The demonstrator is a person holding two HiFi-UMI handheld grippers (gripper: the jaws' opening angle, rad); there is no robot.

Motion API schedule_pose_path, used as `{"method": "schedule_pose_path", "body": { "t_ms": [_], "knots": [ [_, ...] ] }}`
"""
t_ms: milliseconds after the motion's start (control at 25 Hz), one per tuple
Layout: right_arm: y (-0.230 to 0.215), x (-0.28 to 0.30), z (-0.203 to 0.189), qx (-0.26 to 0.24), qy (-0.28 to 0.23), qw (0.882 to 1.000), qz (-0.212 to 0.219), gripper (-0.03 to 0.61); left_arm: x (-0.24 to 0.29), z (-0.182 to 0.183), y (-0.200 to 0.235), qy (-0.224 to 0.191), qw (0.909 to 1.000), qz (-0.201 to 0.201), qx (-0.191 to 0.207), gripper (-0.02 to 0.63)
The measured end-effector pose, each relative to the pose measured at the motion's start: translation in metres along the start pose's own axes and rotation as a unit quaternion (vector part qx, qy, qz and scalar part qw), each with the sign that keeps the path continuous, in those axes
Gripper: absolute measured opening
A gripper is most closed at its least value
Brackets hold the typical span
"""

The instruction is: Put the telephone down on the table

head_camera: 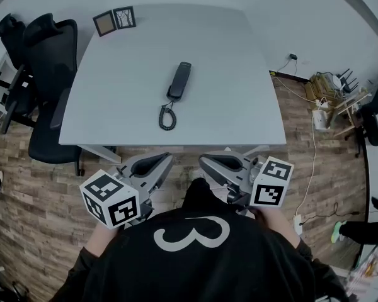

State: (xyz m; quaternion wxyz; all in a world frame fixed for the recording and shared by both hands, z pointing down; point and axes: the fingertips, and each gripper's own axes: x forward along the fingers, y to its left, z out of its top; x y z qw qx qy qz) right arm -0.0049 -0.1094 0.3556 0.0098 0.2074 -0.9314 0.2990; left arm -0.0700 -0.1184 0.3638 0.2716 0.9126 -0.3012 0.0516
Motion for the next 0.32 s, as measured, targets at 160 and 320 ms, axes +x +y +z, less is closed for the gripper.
{"method": "schedule_pose_path", "body": {
  "t_ms": [160, 320],
  "knots": [
    [-0.0019, 0.0024, -0.0036, 0.005, 0.002, 1.000, -0.001, 0.005, 0.0031, -0.0085, 0.0037, 0.016, 0.9998, 0.008, 0.009, 0.012],
    [-0.0019, 0.0052, -0.0076, 0.008, 0.005, 1.000, -0.002, 0.005, 0.0024, -0.0111, 0.0029, 0.013, 0.9999, -0.001, -0.001, 0.012]
  ]
}}
